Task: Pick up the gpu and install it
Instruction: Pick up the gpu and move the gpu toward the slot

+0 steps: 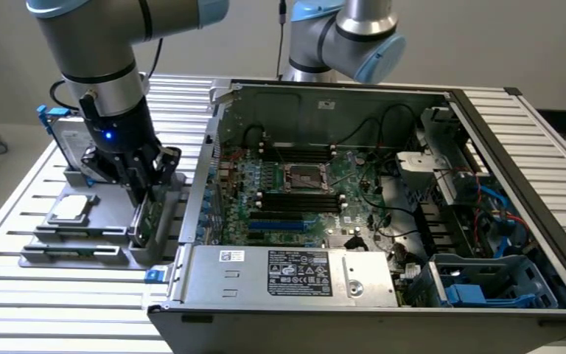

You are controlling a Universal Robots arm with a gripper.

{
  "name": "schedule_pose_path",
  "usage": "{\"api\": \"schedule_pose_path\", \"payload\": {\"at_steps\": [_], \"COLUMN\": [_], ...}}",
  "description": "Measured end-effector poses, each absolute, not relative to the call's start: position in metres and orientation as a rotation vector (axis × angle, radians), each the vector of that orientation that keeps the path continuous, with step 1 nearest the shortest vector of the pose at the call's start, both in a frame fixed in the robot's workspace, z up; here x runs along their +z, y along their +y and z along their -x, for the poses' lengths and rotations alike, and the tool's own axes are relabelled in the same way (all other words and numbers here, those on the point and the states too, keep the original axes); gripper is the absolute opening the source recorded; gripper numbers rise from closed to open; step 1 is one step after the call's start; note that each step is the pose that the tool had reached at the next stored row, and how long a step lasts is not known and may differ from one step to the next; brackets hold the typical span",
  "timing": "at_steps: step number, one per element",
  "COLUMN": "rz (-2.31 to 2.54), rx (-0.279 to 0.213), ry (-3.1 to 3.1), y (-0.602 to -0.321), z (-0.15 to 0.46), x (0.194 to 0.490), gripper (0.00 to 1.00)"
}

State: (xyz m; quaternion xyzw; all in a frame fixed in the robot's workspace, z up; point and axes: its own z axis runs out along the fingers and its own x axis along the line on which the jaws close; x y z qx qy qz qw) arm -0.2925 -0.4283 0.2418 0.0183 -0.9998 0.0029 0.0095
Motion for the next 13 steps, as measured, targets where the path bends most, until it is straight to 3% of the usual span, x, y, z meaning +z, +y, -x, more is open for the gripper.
{"api": "schedule_pose_path", "payload": {"at_steps": [13], "rz": [-0.057], "rx": [0.008], "ry": [-3.122], "y": [-0.4282], "z": [0.2925], "x": [0.2418], "gripper": [0.27]}}
